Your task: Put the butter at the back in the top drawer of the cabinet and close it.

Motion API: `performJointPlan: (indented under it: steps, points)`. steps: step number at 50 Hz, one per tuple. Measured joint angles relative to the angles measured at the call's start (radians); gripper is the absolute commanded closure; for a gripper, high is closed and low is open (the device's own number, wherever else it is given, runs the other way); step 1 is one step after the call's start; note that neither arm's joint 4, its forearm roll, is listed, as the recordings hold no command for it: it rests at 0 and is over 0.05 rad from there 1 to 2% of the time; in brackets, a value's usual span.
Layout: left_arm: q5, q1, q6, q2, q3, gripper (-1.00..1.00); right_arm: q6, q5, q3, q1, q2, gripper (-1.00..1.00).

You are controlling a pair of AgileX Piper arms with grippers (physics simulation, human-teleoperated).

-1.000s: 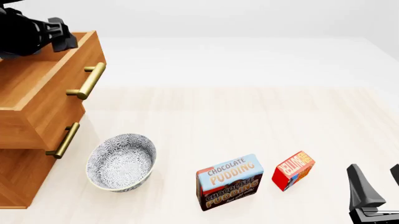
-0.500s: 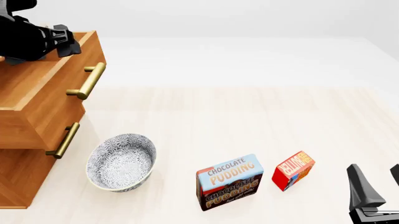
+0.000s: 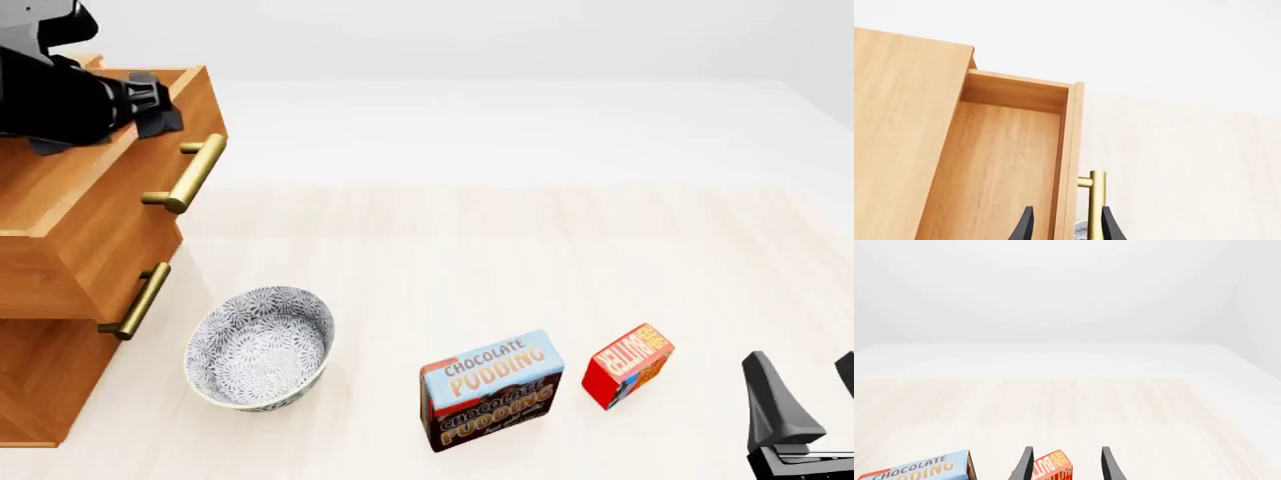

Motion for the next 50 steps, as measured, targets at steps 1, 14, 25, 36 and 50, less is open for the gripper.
performJointPlan:
  steps: [1,14,25,36,50]
  points:
    - [-0.001,0.0,0.0,0.001,0.002,-1.0,0.0,0.0,0.0,0.0,0.0,-1.0]
    - [-0.015,0.001,-0.002,0.012,0.019,-1.0,0.0,0.0,0.0,0.0,0.0,-1.0]
    - [-0.028,0.0,-0.004,0.024,0.032,-1.0,0.0,0.0,0.0,0.0,0.0,-1.0]
    - [-0.039,0.001,-0.006,0.034,0.044,-1.0,0.0,0.0,0.0,0.0,0.0,-1.0]
    - [-0.047,0.0,-0.006,0.039,0.055,-1.0,0.0,0.0,0.0,0.0,0.0,-1.0]
